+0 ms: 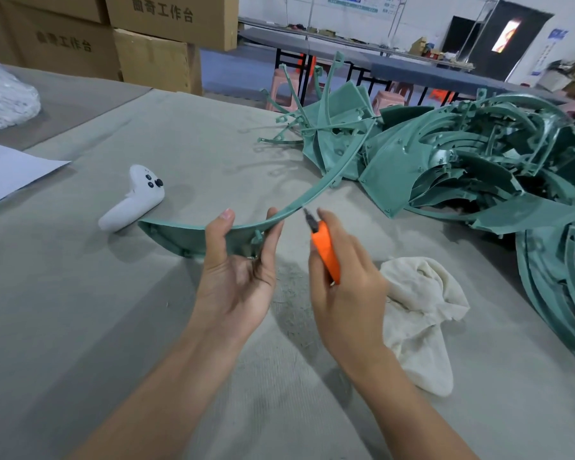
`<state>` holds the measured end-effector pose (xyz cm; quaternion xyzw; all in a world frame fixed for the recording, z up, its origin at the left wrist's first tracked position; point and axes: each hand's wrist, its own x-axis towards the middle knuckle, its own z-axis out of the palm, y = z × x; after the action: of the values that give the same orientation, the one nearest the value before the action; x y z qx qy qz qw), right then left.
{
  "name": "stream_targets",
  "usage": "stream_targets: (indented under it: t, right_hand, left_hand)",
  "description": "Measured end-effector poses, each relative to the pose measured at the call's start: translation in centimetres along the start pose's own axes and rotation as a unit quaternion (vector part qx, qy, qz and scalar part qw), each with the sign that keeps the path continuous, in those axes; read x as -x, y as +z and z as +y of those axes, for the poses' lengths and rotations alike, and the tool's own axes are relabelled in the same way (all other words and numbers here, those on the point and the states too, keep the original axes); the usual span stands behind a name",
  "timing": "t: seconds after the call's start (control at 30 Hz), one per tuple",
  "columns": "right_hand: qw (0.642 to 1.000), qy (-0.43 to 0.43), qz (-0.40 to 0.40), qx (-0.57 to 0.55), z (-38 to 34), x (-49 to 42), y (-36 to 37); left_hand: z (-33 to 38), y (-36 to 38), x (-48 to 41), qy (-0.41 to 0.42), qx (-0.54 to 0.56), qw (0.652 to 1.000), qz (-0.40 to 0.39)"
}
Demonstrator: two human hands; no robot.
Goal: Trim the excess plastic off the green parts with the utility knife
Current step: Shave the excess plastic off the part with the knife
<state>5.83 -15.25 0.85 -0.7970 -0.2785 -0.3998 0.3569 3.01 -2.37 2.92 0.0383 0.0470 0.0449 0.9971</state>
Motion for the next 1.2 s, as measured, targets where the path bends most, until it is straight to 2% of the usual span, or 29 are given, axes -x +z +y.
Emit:
stream_targets:
  t: [0.17,0.33,0.43,0.63,0.8,0.9,1.0,1.1,1.2]
  right_hand:
    - [0.999,-0.034,-0.042,-0.001,-1.4,0.5,0.4]
    - [0.997,0.062,0.036,-0.017,1.0,-1.7,-0.9]
    - [0.994,0.099,0.049,0.001,2.3,-2.5,-1.7]
    - [0.999,0.036,-0.013,0.004,0.3,-0.8,-0.7]
    - [0.997,0.003,-0.069,-0.030,-1.7,0.6,0.1]
    - [0.995,0.053,-0.024,-0.080,-0.7,-0.5,-0.4]
    - [0.992,0.108,0.033,-0.062,1.3,-2.1,-1.4]
    - [0.989,0.135,0.043,-0.040,2.5,-2.7,-1.9]
    - [0.991,0.128,0.030,-0.029,2.3,-2.4,-1.6]
  left_hand:
    - [-0.1,0.2,0.0,0.032,-0.040,0.998,-0.018]
    - [-0.1,0.3,0.0,0.026,-0.040,0.999,0.013]
    - [-0.3,0.6,0.2,0.019,-0.042,0.999,0.003]
    - [0.0,0.4,0.0,0.048,-0.036,0.998,-0.008]
    - [0.1,0.4,-0.3,0.093,-0.086,0.992,-0.003]
    - [0.1,0.5,-0.2,0.101,-0.090,0.991,-0.018]
    - [0.1,0.8,-0.1,0.099,-0.087,0.991,-0.023]
    - [-0.1,1.1,-0.2,0.107,-0.105,0.988,-0.027]
    - [-0.2,1.2,-0.2,0.123,-0.120,0.985,-0.028]
